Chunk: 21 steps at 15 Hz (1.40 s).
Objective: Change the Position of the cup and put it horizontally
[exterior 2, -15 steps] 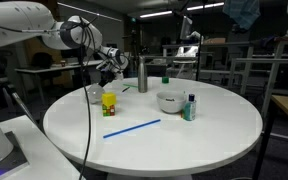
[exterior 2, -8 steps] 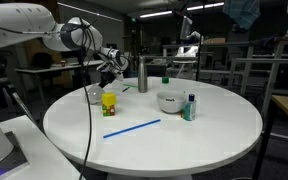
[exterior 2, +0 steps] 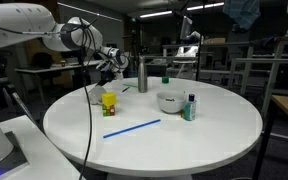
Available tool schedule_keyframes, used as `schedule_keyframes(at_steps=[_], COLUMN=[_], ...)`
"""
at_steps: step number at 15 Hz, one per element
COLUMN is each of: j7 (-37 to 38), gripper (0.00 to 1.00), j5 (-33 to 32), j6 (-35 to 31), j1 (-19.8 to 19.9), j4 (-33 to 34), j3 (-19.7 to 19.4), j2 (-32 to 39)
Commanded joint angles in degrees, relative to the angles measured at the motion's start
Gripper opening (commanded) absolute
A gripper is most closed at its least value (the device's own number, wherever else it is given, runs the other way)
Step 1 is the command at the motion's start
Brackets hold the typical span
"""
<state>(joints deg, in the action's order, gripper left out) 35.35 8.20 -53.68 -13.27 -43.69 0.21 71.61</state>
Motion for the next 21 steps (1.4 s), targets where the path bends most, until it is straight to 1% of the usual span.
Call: schedule_keyframes(at_steps=[1,2,3,4,5,9,21], j7=[2.41,2.46,2.44,2.49,2.52,2.73,1.45], gripper=[0.79,0.85,0.94,0.98,1.0,1.0,1.0], j5=[1.59,1.59,1.54,1.54,1.53,1.27,0.37], j6=[4.01,4.19,4.48,4.75,5.13,6.96,7.43], j1=[0.53,0.52,0.51,0.51,0.46,0.1,-1.52], j4=[5.18,5.37,5.64,6.01,6.52,9.5,13.47], j3=[-0.09,-0.11,-0.12,-0.14,-0.12,-0.07,0.72], j2=[2.05,1.94,1.72,1.56,1.32,0.61,-5.92])
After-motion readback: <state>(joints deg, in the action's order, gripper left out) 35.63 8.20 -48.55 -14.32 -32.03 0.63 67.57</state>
